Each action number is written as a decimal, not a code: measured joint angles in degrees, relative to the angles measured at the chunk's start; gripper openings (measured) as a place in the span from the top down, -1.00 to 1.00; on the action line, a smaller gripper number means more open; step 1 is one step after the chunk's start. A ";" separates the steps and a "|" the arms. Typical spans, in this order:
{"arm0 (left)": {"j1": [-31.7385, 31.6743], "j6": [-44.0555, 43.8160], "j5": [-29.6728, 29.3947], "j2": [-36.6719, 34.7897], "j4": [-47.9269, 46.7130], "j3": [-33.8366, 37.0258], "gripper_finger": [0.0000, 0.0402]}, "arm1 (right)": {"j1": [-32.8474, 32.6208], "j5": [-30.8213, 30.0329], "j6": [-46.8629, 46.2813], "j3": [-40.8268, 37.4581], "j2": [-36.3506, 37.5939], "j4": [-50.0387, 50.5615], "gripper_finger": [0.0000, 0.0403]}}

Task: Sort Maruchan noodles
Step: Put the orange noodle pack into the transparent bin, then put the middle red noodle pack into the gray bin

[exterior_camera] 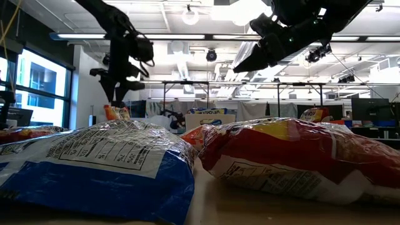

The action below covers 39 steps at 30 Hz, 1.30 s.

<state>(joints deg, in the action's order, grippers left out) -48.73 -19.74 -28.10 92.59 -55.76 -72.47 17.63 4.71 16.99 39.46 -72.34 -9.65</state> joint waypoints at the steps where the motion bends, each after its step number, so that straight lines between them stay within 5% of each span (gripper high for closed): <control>1: 0.00 0.37 0.00 -0.82 0.03 -0.01 0.32 | 0.00 0.00 0.00 0.00 0.00 0.00 1.00; 8: 0.62 4.10 -0.26 -7.53 0.69 0.03 0.34 | 0.00 0.00 0.00 0.00 0.00 0.00 1.00; 12: 3.60 6.95 -0.52 -13.89 8.86 3.70 0.43 | 0.00 0.00 0.00 0.00 0.00 0.00 1.00; 18: 10.83 12.42 11.57 -23.67 29.23 15.70 0.67 | 0.00 0.00 0.49 0.00 0.00 0.00 1.00; 26: 21.09 17.35 27.57 -30.81 73.34 40.69 0.91 | 0.00 -0.02 1.05 0.00 0.00 -1.39 1.00; 32: 24.87 17.38 29.08 -28.87 100.68 53.09 0.94 | 0.00 -0.02 -0.69 0.00 0.00 -1.99 1.00; 39: 29.09 14.49 29.33 -28.73 106.62 58.59 0.94 | -0.73 -3.36 -5.87 0.22 -0.04 -0.53 1.00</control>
<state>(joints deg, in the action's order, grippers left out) -19.64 -5.25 1.23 63.86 50.86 -13.88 16.90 1.35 11.12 39.68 -72.38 -10.17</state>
